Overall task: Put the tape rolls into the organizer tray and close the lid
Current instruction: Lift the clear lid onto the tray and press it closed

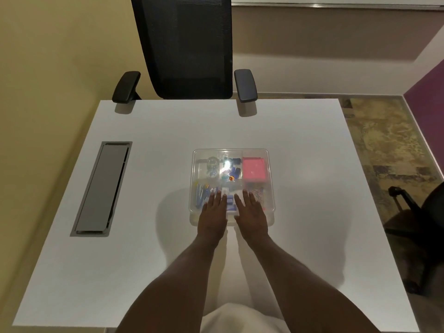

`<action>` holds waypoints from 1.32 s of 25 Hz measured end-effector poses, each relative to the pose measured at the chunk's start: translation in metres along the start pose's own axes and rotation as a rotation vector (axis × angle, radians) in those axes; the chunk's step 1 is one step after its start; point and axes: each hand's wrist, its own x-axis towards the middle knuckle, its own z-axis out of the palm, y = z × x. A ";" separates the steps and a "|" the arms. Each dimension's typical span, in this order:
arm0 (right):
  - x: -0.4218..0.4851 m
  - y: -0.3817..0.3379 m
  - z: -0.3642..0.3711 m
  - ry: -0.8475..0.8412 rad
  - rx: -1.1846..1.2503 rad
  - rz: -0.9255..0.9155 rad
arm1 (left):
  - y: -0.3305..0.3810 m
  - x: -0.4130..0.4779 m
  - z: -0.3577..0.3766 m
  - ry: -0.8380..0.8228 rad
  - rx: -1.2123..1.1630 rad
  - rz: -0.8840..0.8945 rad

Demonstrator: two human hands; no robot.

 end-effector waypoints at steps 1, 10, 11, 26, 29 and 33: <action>0.000 -0.001 0.002 -0.004 0.002 0.007 | -0.001 0.000 0.000 -0.007 -0.007 0.000; 0.009 -0.003 -0.006 0.004 0.057 0.053 | -0.002 0.005 -0.012 -0.006 -0.050 0.019; 0.014 -0.002 -0.009 0.005 0.064 0.063 | -0.002 0.008 -0.014 0.000 -0.067 0.023; 0.106 0.008 -0.029 0.062 0.034 0.122 | -0.012 0.106 -0.030 0.051 -0.069 0.031; 0.122 0.015 -0.026 0.055 -0.001 0.085 | -0.014 0.120 -0.030 0.049 -0.058 0.042; 0.129 0.018 -0.027 0.059 -0.033 0.041 | -0.015 0.124 -0.030 0.052 -0.065 0.057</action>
